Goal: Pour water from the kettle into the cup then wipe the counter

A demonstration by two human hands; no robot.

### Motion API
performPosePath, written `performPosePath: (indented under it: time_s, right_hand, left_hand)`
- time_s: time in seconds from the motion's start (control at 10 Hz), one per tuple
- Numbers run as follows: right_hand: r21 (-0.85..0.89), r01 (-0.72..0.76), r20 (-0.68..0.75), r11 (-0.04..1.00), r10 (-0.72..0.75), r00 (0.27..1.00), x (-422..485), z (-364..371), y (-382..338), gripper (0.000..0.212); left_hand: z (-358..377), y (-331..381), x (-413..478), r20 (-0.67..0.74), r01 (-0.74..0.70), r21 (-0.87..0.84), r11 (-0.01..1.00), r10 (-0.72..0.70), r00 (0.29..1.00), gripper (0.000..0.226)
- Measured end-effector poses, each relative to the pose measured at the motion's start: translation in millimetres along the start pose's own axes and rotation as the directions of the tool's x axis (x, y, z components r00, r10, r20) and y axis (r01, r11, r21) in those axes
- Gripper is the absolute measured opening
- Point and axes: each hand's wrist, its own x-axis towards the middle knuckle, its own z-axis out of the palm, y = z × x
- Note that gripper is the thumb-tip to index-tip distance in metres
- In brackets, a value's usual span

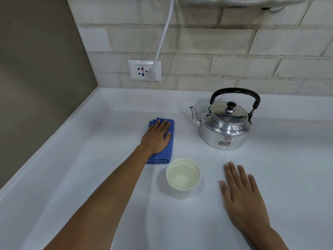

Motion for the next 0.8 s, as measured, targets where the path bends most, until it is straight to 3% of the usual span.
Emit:
performPosePath:
  time_s: [0.6, 0.8]
  right_hand:
    - [-0.008, -0.007, -0.006, 1.000, 0.007, 1.000, -1.6, -1.9, -1.0, 0.063]
    - [-0.038, -0.013, 0.039, 0.999, 0.015, 0.999, -1.7, -3.9, -0.9, 0.054]
  left_hand:
    - [-10.0, -3.1, 28.1, 0.089, 0.004, -0.043, 0.999, 0.000, 0.996, 0.056]
    - [-27.9, -4.2, 9.5, -0.139, -0.105, -0.029, 0.994, 0.100, 0.985, 0.055]
